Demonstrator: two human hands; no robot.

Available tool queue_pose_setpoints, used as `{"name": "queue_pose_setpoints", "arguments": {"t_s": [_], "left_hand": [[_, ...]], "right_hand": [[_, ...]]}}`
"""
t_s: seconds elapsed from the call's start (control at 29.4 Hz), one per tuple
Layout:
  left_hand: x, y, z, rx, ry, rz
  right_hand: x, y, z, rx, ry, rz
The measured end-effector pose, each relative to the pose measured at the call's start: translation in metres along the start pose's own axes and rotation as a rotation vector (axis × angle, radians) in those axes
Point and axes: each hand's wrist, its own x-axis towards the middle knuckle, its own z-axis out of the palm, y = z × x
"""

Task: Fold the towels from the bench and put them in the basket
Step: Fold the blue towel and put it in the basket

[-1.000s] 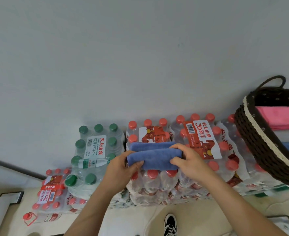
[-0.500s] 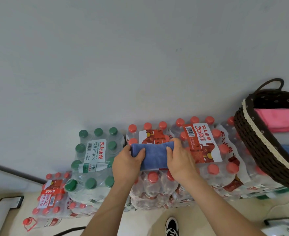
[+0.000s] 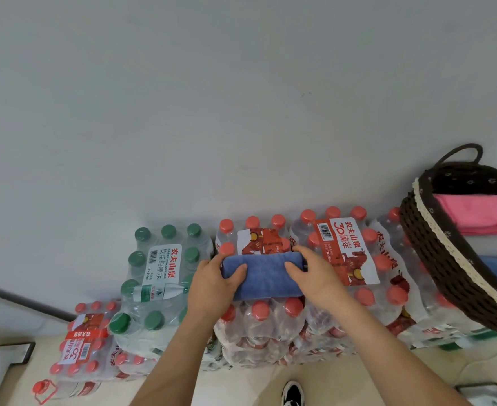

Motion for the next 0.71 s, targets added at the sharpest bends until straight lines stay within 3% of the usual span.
{"name": "queue_pose_setpoints", "arguments": {"t_s": [0.24, 0.51, 0.61, 0.71], "left_hand": [[-0.006, -0.001, 0.000, 0.071, 0.012, 0.065], [-0.026, 0.002, -0.018, -0.163, -0.013, 0.073], [-0.037, 0.012, -0.050, -0.157, -0.122, 0.235], [-0.056, 0.042, -0.075, -0.046, -0.266, 0.510]], "right_hand": [[0.004, -0.004, -0.007, 0.022, -0.120, 0.083], [-0.015, -0.033, -0.029, 0.135, -0.196, 0.019], [-0.034, -0.057, -0.044, 0.067, -0.206, -0.100], [-0.059, -0.088, -0.058, -0.057, -0.222, -0.236]]}}
